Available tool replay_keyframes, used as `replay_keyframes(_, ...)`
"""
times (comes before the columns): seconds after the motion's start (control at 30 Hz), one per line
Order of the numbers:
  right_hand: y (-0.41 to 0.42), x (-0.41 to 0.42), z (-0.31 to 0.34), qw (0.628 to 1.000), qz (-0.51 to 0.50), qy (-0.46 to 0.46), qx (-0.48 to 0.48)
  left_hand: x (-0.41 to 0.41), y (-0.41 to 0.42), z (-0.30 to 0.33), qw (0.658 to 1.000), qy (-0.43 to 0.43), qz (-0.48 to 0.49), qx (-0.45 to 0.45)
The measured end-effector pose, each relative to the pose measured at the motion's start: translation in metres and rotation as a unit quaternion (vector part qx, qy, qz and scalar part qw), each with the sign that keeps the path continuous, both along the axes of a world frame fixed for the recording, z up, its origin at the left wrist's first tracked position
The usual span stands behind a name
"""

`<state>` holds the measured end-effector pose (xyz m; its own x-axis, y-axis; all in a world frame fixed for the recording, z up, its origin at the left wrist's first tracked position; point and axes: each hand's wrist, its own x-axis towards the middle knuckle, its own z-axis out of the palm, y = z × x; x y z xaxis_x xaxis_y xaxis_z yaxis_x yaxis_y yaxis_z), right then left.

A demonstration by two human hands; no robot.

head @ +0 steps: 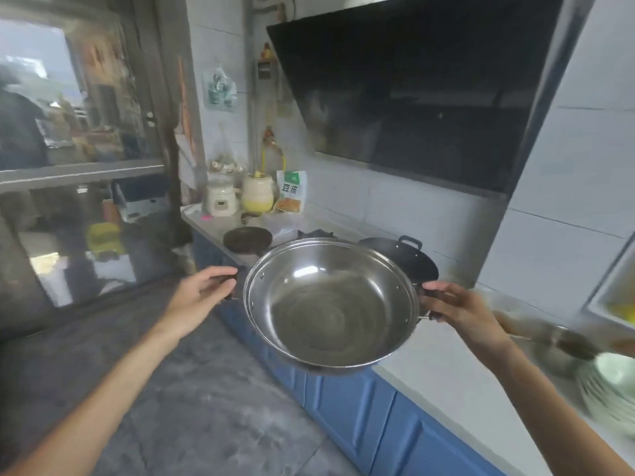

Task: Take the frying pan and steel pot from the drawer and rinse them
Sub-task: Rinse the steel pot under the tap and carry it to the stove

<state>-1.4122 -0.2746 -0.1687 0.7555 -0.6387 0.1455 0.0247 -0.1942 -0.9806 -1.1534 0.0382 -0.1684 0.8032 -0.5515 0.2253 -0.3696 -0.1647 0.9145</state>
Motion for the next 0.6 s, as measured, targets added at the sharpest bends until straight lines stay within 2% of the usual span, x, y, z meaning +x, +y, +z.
replay_keyframes(0.17, -0.079, -0.02, -0.017, 0.992, -0.125, 0.025, 0.009, 0.051, -0.142, -0.009, 0.992, -0.001, -0.129, 0.011)
replay_keyframes(0.3, -0.112, -0.05, -0.034, 0.971, -0.236, 0.02, 0.024, 0.06, -0.252, -0.025, 0.976, -0.01, -0.215, 0.039)
replay_keyframes(0.47, -0.139, -0.099, -0.079, 0.932, -0.355, 0.01, 0.07, 0.038, -0.362, -0.072, 0.943, -0.003, -0.318, 0.1)
replay_keyframes(0.6, -0.157, -0.129, -0.119, 0.918, -0.38, 0.032, 0.105, -0.005, -0.415, -0.114, 0.938, 0.032, -0.321, 0.131)
